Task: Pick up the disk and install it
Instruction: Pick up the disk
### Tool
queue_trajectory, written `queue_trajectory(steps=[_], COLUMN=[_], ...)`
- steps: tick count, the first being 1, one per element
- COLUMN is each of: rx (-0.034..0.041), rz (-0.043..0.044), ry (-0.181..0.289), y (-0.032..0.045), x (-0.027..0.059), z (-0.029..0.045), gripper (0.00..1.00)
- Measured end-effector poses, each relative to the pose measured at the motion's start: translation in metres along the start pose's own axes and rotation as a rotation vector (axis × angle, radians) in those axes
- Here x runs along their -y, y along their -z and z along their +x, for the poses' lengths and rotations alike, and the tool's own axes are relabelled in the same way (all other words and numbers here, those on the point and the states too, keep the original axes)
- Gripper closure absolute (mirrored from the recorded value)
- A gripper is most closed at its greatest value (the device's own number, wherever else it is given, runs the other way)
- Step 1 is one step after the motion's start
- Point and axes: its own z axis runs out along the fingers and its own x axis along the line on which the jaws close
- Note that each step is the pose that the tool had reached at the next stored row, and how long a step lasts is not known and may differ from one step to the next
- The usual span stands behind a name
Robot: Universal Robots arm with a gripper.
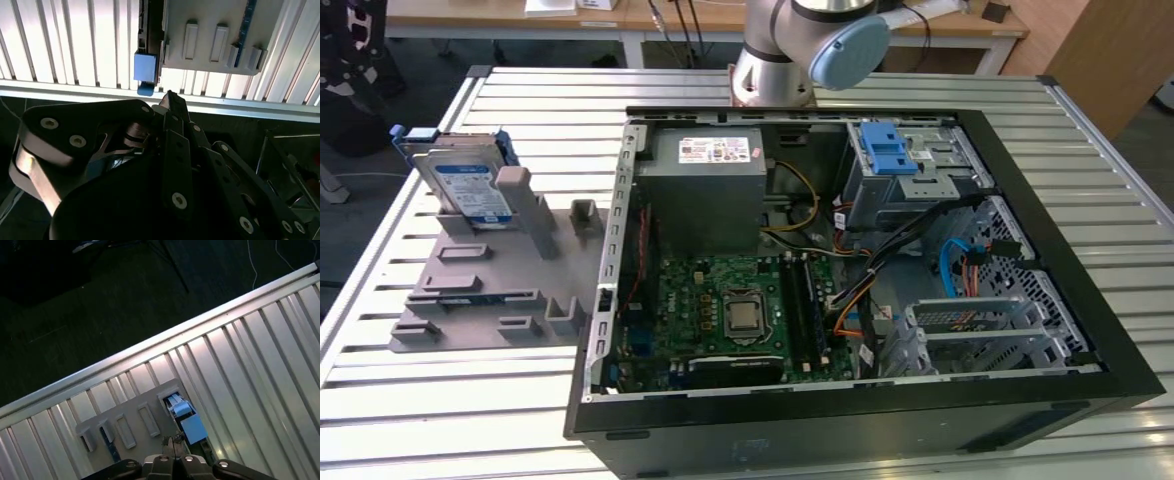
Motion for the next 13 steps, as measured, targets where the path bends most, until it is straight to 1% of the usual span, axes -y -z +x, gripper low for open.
queue_trajectory(steps=[3, 10, 13], rx=[-0.0015, -0.0061, -0.0073], rz=[-0.0008, -0.0025, -0.0029], ry=[0.037, 0.156, 0.191], y=[-0.0002, -0.0006, -0.0008], x=[0.0001, 0.0001, 0.0001], z=[0.0000, 0.0001, 0.0001], gripper=[0.89, 0.89, 0.89])
